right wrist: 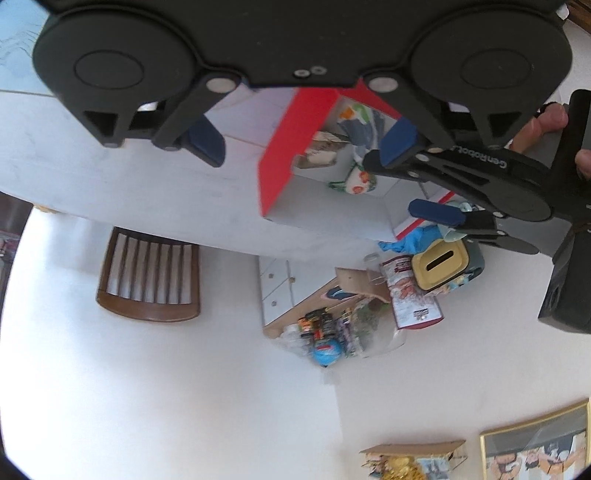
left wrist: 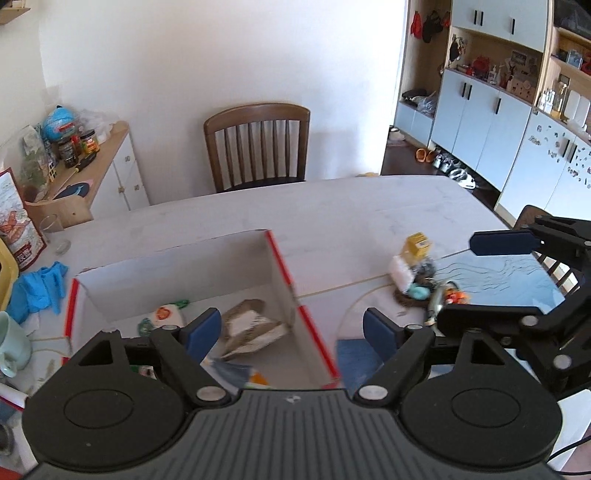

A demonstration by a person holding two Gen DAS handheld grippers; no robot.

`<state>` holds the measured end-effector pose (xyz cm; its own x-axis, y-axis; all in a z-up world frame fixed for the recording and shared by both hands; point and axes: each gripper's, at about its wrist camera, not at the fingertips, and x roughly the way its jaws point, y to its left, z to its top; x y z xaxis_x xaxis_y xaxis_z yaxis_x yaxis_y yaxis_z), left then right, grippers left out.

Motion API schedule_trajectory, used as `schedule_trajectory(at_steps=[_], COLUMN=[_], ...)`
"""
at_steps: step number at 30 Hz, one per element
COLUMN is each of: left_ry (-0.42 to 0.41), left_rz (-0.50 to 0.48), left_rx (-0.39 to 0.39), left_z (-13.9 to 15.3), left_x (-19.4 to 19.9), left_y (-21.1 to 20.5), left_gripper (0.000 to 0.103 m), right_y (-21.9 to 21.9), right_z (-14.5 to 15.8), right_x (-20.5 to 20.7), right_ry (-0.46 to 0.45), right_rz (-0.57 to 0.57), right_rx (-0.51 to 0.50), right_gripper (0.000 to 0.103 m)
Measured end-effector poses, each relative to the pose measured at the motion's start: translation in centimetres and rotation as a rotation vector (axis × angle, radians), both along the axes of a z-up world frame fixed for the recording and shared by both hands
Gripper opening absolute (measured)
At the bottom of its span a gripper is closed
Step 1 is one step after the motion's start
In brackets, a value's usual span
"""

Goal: Organize objects
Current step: 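Open both grippers to drop the items and return to the table, then grasp the soap bar with the left gripper while the right grasps the red toy horse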

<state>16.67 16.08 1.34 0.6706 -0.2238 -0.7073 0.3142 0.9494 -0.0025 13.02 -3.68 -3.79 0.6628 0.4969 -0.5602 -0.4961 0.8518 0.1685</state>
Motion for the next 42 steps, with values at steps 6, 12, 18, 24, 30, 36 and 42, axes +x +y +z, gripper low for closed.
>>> schedule_trajectory(at_steps=[6,12,18,24,30,36,42], left_ry=[0.007,0.023,0.032,0.047,0.053,0.056,0.061], left_rz=[-0.003,-0.025,-0.066,-0.112,-0.132,-0.123,-0.108], left_rx=[-0.025,-0.041,-0.061,-0.054,-0.050,-0.027,0.007], left_z=[-0.7,-2.2,-4.2,-7.1,-10.0,-12.8,-15.5], left_x=[-0.8,-1.1,-1.3,-1.5,-1.3,-0.6,0.4], left_y=[-3.3,-6.8,-10.4,-14.1,-17.1,-18.9,-20.1], left_gripper=[0.089,0.099,0.102,0.102,0.102,0.102,0.102], right_y=[-5.2,-10.3,-14.7,-17.8,-19.4,-19.7,-18.9], right_z=[-0.7,-2.4,-4.2,-6.3,-8.4,-10.8,-12.9], right_x=[-1.3,-2.2,-2.3,-1.2,0.3,2.4,4.2], right_ry=[0.006,0.039,0.077,0.112,0.163,0.218,0.269], right_rz=[-0.053,-0.132,-0.208,-0.255,-0.276,-0.292,-0.277], right_rx=[0.020,-0.002,-0.018,-0.052,-0.070,-0.073,-0.071], right_gripper=[0.098,0.098,0.098,0.098,0.097,0.095,0.091])
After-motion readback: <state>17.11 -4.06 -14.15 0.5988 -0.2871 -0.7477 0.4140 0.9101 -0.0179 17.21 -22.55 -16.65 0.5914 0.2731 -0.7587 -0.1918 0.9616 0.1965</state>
